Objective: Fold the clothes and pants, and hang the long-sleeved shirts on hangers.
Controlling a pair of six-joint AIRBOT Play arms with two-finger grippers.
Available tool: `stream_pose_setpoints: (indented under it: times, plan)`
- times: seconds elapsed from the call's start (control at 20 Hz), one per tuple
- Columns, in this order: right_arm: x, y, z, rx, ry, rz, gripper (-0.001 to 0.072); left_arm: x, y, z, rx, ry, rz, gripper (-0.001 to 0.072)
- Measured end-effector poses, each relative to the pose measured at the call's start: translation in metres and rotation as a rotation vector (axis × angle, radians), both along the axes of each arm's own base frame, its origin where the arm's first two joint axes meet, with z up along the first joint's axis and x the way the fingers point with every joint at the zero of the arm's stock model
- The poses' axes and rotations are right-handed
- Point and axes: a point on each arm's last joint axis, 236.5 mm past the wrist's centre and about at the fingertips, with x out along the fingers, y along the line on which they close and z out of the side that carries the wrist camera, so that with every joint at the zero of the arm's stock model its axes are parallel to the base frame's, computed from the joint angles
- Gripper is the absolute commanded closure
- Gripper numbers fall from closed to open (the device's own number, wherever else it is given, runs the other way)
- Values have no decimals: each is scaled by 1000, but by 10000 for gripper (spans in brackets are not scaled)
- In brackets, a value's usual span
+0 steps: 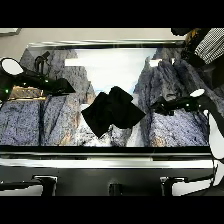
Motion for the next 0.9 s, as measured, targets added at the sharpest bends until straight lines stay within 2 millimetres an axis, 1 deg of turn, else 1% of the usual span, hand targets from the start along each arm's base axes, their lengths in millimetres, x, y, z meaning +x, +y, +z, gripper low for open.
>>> stream_pose_setpoints:
  times: [0.15, 0.3, 0.35, 0.4, 0.45, 0.5, 0.55, 0.6, 0.65, 0.75, 0.85, 0.9]
  plan:
    - [-5, 16, -15, 20, 35, 33, 284, 0, 1, 0, 0, -2, 1, 233]
    - [-9, 40, -23, 38, 53, 81, 286, 2, 7, 0, 0, -2, 13, 231]
    - [-11, 48, -25, 45, 58, 95, 303, 3, 10, 0, 0, -2, 21, 231]
    - [-13, 55, -27, 45, 61, 109, 392, 5, 14, 0, 0, -2, 31, 231]
    - [-13, 58, -29, 40, 61, 117, 513, 6, 19, 0, 0, -2, 43, 231]
    - [-14, 60, -32, 31, 62, 124, 657, 8, 26, 0, 0, -2, 57, 231]
    - [-15, 60, -34, 17, 58, 133, 683, 9, 32, 0, 0, -4, 66, 232]
    - [-13, 61, -33, 14, 48, 135, 684, 10, 38, -1, -2, -4, 72, 231]
    - [-13, 63, -29, 13, 34, 143, 684, 9, 44, -6, -3, 3, 77, 232]
    - [-11, 65, -19, 14, 4, 154, 684, 7, 54, -23, -4, 25, 89, 232]
    - [-9, 66, -5, 10, -30, 159, 684, 2, 59, -52, -9, 64, 113, 236]
    - [-8, 66, 2, 7, -48, 163, 684, -2, 59, -69, -23, 85, 129, 240]
